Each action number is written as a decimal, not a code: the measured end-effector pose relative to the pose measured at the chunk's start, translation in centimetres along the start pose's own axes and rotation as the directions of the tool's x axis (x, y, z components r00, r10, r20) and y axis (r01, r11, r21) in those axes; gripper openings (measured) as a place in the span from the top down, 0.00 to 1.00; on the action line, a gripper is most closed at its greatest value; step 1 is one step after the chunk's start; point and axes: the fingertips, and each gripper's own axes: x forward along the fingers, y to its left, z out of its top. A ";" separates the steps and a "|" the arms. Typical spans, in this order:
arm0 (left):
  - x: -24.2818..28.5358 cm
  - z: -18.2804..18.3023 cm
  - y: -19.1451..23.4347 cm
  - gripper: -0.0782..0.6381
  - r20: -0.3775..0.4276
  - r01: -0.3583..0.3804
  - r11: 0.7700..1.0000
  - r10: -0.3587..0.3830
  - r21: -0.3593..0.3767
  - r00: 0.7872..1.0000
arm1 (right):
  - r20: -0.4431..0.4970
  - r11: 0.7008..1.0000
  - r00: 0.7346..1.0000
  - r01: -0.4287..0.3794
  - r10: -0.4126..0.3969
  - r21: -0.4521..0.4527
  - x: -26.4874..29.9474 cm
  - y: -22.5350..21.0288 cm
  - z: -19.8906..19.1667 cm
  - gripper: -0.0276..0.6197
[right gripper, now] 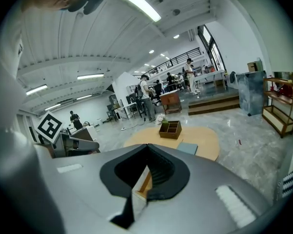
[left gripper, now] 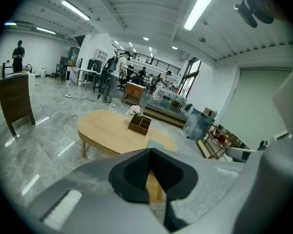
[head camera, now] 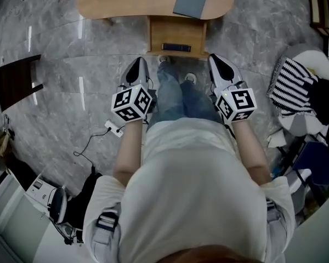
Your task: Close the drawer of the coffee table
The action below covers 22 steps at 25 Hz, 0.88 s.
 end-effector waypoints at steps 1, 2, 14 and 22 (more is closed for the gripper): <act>0.9 -0.2 0.4 0.89 -0.013 0.006 1.000 -0.006 0.007 1.000 | -0.005 1.000 1.000 0.016 -0.016 0.005 0.4 -0.6 -0.4 0.96; 1.7 -0.5 0.8 0.89 -0.027 0.013 1.000 -0.013 0.014 1.000 | -0.011 0.999 0.999 0.033 -0.033 0.008 0.8 -1.1 -1.0 0.96; 11.7 -9.2 8.2 0.89 -0.223 0.043 0.998 -0.032 0.048 0.974 | -0.124 0.984 0.978 0.173 -0.169 0.029 7.2 -8.3 -10.6 0.96; 17.2 -15.8 12.7 0.89 -0.331 0.035 0.992 0.007 0.120 0.944 | -0.249 0.976 0.946 0.218 -0.206 0.019 10.2 -12.6 -19.6 0.96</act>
